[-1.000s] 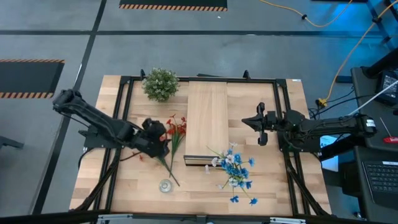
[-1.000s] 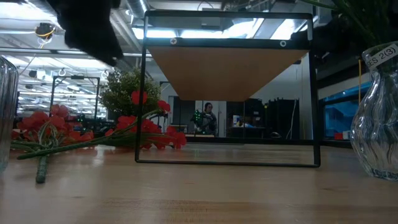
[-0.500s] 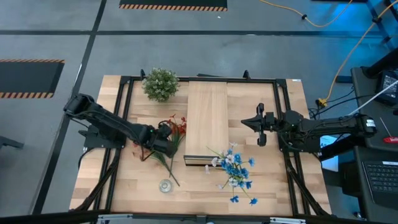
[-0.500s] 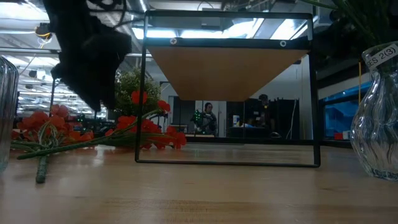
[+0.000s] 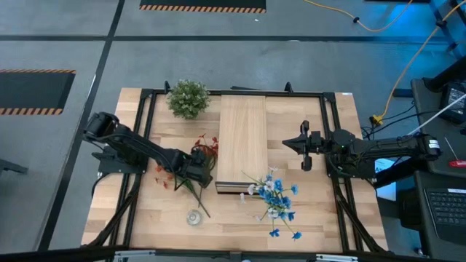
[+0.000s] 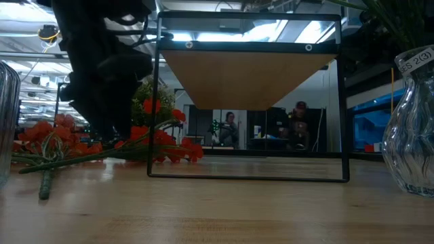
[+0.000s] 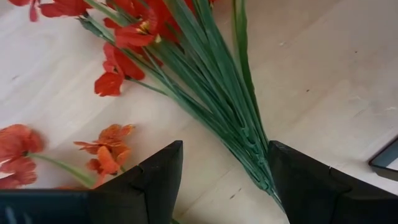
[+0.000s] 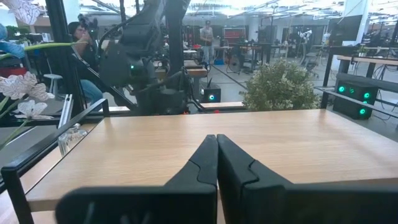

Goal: Pick and place flowers into a vace then onto a shelf
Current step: Put the red flowers into the left transparent flower vase

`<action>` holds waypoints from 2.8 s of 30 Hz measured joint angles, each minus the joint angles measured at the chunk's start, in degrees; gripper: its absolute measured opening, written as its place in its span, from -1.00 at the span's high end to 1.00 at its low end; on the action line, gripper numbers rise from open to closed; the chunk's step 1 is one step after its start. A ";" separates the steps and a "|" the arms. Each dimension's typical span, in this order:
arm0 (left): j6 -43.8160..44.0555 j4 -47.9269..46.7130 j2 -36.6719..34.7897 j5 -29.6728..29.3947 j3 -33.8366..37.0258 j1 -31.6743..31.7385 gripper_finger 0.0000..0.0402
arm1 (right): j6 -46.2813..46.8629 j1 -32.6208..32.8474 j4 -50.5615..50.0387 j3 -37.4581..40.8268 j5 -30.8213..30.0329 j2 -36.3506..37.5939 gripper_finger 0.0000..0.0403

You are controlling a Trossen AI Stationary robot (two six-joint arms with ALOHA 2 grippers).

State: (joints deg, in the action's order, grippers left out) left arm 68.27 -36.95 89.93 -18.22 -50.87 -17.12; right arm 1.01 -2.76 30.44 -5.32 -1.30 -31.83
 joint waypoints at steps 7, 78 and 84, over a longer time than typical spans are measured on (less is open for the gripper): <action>-0.60 2.45 1.06 1.27 0.00 0.00 -0.14 | -0.18 0.00 -0.04 -0.02 0.00 0.00 1.00; -2.91 5.33 3.71 2.82 0.02 -0.02 0.74 | 0.20 0.00 -0.39 -0.04 -0.02 -0.02 1.00; -2.95 4.88 3.71 3.14 0.02 -0.02 0.97 | 0.20 0.00 -0.39 -0.04 -0.02 -0.01 1.00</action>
State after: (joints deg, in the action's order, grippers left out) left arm 65.32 -32.08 93.65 -15.08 -50.85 -17.15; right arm 1.21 -2.76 30.04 -5.37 -1.32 -31.85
